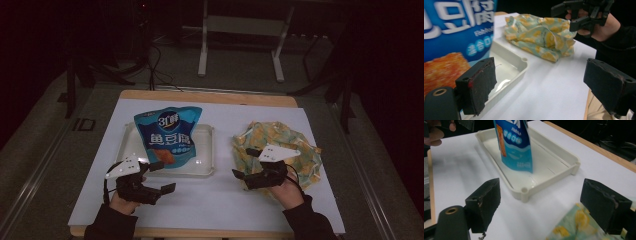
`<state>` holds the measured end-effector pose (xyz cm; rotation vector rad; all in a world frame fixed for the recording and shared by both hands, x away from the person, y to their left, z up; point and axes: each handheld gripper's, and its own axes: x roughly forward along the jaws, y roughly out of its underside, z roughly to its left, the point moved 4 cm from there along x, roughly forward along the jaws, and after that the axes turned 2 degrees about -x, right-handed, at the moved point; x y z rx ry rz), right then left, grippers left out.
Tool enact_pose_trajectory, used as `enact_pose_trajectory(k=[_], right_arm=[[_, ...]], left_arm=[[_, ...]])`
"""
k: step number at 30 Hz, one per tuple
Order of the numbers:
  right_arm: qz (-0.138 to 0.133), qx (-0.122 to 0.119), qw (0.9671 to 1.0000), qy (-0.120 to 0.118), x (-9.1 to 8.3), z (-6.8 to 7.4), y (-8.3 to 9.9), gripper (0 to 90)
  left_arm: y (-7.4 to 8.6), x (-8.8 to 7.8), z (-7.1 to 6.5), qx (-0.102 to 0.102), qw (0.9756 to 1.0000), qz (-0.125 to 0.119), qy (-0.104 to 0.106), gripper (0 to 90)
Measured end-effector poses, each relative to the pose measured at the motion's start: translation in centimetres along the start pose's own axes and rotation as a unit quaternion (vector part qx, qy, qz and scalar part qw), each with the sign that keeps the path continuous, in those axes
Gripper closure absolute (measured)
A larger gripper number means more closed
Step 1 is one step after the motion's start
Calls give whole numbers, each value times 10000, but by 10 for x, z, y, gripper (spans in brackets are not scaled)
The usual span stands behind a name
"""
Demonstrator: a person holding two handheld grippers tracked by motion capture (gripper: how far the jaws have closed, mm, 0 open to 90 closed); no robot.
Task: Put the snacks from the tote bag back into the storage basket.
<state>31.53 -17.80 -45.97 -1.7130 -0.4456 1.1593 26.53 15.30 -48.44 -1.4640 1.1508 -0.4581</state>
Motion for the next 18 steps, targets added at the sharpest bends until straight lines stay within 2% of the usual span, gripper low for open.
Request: enact_pose_trajectory(k=[10,13,14,18], right_arm=[[2,131,9996,236,-24,-9,28,155],[-31,167,9996,239,-29,-9,32,155],[-48,174,9993,319,-34,-9,39,154],[-79,231,9988,430,-40,-11,46,154]], left_arm=[[0,25,-6,101,9997,83,223,115],[1,27,-6,108,9996,119,229,115],[4,36,-8,123,9993,214,292,115],[6,41,-10,145,9989,281,358,115]])
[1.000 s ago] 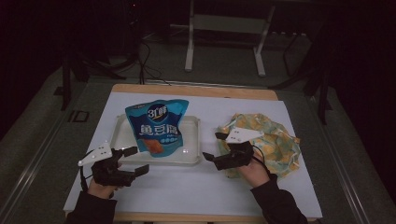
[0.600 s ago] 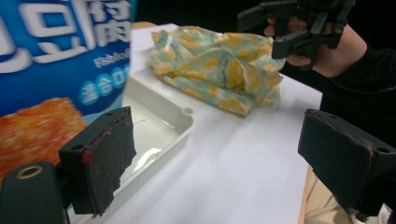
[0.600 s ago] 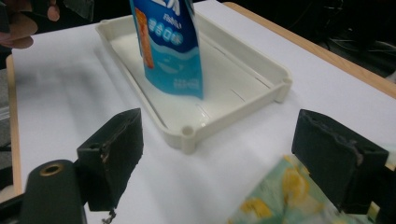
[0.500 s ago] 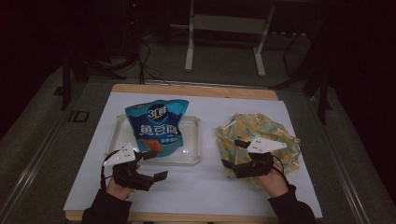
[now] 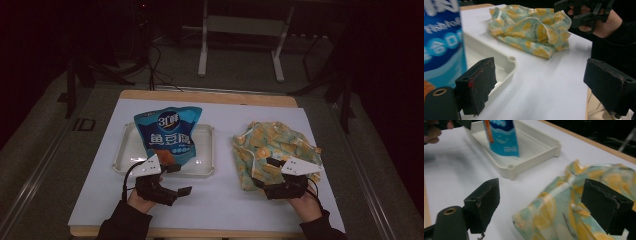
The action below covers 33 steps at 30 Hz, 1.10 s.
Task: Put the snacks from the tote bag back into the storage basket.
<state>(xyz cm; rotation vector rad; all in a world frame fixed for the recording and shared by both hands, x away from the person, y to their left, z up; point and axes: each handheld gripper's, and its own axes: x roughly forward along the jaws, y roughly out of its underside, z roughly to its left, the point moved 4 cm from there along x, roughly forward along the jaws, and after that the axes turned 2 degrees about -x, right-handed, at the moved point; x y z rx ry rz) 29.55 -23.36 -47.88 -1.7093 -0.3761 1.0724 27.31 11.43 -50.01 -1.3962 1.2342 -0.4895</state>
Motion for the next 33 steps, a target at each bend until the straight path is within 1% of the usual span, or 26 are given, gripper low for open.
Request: enact_pose_trajectory(k=[1,2,3,8,10,11,12,14,16,18,19,22,28,33], right_arm=[[-19,11,10000,27,-2,-1,2,154],[-17,19,9999,102,-6,-3,6,154],[13,37,9999,128,-8,-3,8,154],[-63,108,9997,203,-19,-6,14,154],[-60,129,9997,208,-21,-7,17,154],[-67,142,9995,257,-22,-7,19,154],[-67,142,9995,257,-22,-7,19,154],[-63,136,9994,313,-24,-7,24,154],[-133,95,9991,389,-24,-8,27,154],[-150,128,9989,421,-24,-9,27,154],[-178,113,9986,479,-24,-10,28,154],[-142,120,9987,468,-24,-10,30,155],[-118,125,9989,445,-22,-9,32,155],[-87,129,9989,434,-19,-10,34,155]], left_arm=[[0,0,0,0,10000,0,0,115],[1,3,-2,83,9999,54,26,115],[1,4,-3,89,9999,68,17,115],[6,10,-4,189,9996,195,30,115],[8,12,-4,218,9995,230,38,115],[8,13,-5,222,9995,219,58,115],[8,13,-5,222,9995,219,58,115],[9,14,-5,279,9994,215,65,115],[10,14,-5,291,9993,240,56,115],[11,15,-5,287,9993,248,58,115],[12,15,-6,283,9993,254,63,115],[13,15,-6,330,9990,304,64,115],[17,15,-6,310,9989,348,98,115],[18,15,-6,292,9990,324,114,115]])
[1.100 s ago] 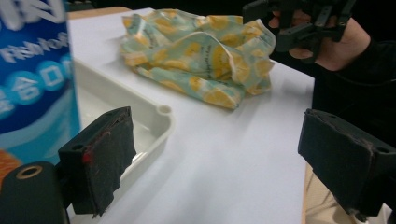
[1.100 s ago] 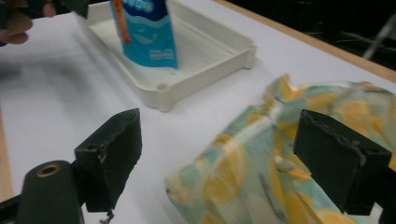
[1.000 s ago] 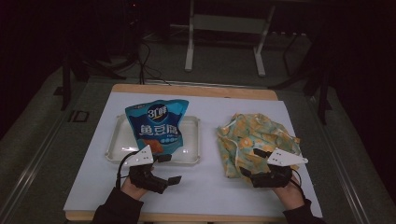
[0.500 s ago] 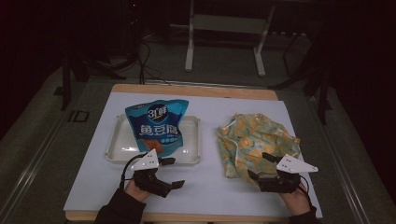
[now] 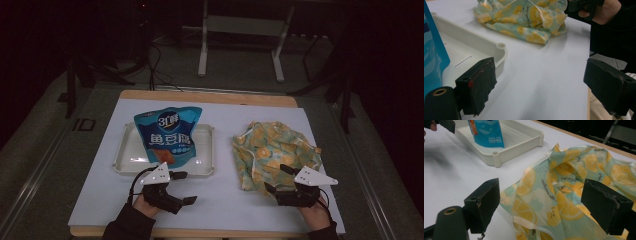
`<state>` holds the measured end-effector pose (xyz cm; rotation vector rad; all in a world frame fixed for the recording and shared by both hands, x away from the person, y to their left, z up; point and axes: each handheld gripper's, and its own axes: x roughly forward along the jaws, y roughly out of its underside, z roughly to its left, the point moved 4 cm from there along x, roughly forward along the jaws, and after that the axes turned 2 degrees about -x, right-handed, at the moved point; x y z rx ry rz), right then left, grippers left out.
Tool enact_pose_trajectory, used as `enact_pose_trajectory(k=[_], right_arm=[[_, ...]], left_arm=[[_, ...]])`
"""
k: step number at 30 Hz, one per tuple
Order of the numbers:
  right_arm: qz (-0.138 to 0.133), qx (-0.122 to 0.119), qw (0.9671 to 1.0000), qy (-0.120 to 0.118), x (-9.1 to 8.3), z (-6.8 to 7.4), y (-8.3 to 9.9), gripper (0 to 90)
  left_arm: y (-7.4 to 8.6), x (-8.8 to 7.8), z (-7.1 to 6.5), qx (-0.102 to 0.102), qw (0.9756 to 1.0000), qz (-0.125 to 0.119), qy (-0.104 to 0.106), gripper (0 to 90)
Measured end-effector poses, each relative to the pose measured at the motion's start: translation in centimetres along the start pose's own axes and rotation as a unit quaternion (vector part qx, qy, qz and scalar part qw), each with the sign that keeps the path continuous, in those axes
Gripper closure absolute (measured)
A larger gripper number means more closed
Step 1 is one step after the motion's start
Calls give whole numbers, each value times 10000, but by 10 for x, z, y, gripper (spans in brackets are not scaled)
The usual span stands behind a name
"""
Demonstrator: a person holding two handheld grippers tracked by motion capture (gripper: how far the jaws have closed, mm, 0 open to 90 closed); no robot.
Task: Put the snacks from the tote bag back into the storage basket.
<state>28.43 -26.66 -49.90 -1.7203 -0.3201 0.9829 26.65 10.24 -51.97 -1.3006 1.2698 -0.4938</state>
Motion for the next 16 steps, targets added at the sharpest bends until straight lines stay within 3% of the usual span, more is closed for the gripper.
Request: enact_pose_trajectory(k=[16], right_arm=[[-67,65,9999,44,-3,-4,0,156]], left_arm=[[1,0,0,-39,10000,-13,23,115]])
